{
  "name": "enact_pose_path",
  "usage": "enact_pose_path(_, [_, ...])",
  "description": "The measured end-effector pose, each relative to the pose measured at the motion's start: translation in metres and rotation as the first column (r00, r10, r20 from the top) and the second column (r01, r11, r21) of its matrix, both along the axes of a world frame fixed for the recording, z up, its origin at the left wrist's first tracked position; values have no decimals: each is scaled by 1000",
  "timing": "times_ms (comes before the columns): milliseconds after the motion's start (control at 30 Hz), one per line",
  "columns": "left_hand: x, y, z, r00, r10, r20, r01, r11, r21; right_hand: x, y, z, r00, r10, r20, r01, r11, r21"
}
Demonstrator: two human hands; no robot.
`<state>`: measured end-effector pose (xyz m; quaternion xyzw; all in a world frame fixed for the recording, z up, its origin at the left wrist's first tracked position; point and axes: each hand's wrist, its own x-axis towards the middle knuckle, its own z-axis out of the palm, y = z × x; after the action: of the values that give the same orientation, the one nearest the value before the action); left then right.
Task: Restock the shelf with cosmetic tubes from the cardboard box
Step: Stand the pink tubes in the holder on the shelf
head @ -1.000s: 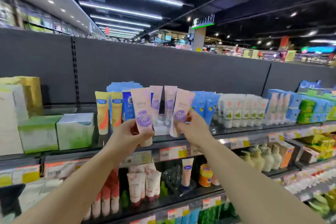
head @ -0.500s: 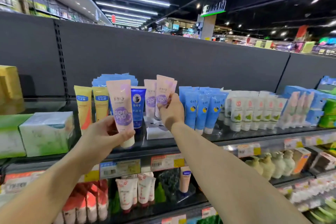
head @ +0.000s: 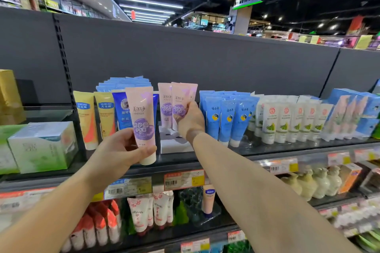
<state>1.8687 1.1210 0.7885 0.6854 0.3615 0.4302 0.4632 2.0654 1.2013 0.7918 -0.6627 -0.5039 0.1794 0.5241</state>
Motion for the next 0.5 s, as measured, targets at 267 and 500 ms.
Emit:
enact_pose_path(267, [1,-3,-8,1000,-3,9,4,998,-64,0,4,-5,999,-6,50,9,998,-63])
enact_pose_path(500, [1,-3,-9,1000,12,-13,-13,998,-58,0,8,-6,994,-53,99,61,995,-74])
